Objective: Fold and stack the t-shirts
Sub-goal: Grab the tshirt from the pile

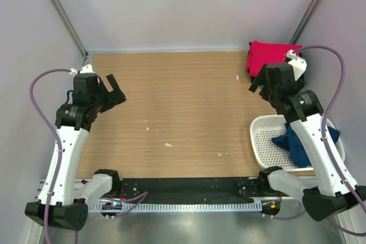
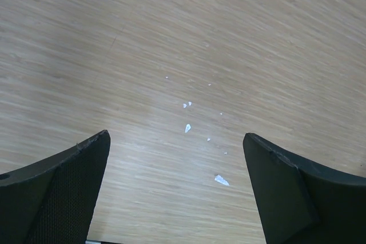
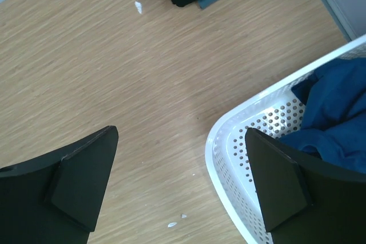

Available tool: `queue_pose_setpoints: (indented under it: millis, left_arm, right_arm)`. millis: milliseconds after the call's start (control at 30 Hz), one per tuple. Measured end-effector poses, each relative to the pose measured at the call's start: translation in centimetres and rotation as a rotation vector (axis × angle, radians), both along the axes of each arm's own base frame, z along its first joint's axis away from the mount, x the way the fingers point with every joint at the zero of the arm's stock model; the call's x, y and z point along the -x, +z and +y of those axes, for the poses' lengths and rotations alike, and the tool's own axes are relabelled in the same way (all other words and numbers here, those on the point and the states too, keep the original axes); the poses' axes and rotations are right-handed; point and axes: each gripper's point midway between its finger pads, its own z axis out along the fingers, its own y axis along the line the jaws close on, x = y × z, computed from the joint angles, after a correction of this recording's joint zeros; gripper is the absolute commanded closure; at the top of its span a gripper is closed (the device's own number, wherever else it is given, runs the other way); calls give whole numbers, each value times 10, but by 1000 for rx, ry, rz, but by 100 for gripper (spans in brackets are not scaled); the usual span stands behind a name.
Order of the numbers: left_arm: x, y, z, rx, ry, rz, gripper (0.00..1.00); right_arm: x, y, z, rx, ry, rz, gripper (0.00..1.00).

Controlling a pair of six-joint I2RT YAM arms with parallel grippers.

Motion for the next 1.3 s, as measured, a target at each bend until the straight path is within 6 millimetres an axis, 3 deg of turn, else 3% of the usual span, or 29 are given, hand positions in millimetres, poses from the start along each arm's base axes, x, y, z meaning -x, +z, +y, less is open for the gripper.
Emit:
queue_pose_setpoints:
  millis: [167, 267, 367, 500, 633, 833, 1033, 1067, 1100, 1133, 1167, 1200, 1300]
  left_arm:
    - [9, -19, 1, 4, 9, 30, 0]
    - [14, -29, -4, 30, -4, 37, 0]
    - [13, -38, -14, 81, -30, 43, 0]
    - [11, -43, -25, 132, -59, 43, 0]
    - [4, -43, -31, 156, -80, 33, 0]
    - [-5, -58, -35, 166, -90, 87, 0]
    - [-6, -59, -37, 173, -98, 94, 0]
    - [-6, -59, -37, 173, -98, 93, 0]
    - [-6, -59, -37, 174, -99, 93, 0]
    - [-6, -58, -38, 176, -100, 92, 0]
    - [-6, -58, -38, 177, -101, 91, 0]
    - [-6, -58, -39, 179, -102, 89, 0]
    - [-6, -57, -40, 188, -108, 89, 0]
  right_arm:
    - [7, -29, -23, 21, -187, 90, 0]
    - [24, -73, -57, 39, -358, 220, 0]
    - [53, -116, -106, -18, -568, 338, 0]
    - [81, -126, -156, -79, -784, 343, 0]
    - [83, -139, -167, -109, -826, 333, 0]
    - [112, -212, -155, -168, -862, 474, 1]
    - [89, -240, -165, -166, -853, 496, 5]
    - [86, -244, -167, -161, -849, 499, 8]
    - [83, -246, -168, -157, -846, 499, 23]
    - [80, -247, -170, -152, -838, 497, 45]
    - [77, -248, -172, -146, -828, 491, 90]
    - [75, -247, -173, -143, -819, 482, 99]
    - [67, -237, -174, -143, -794, 458, 99]
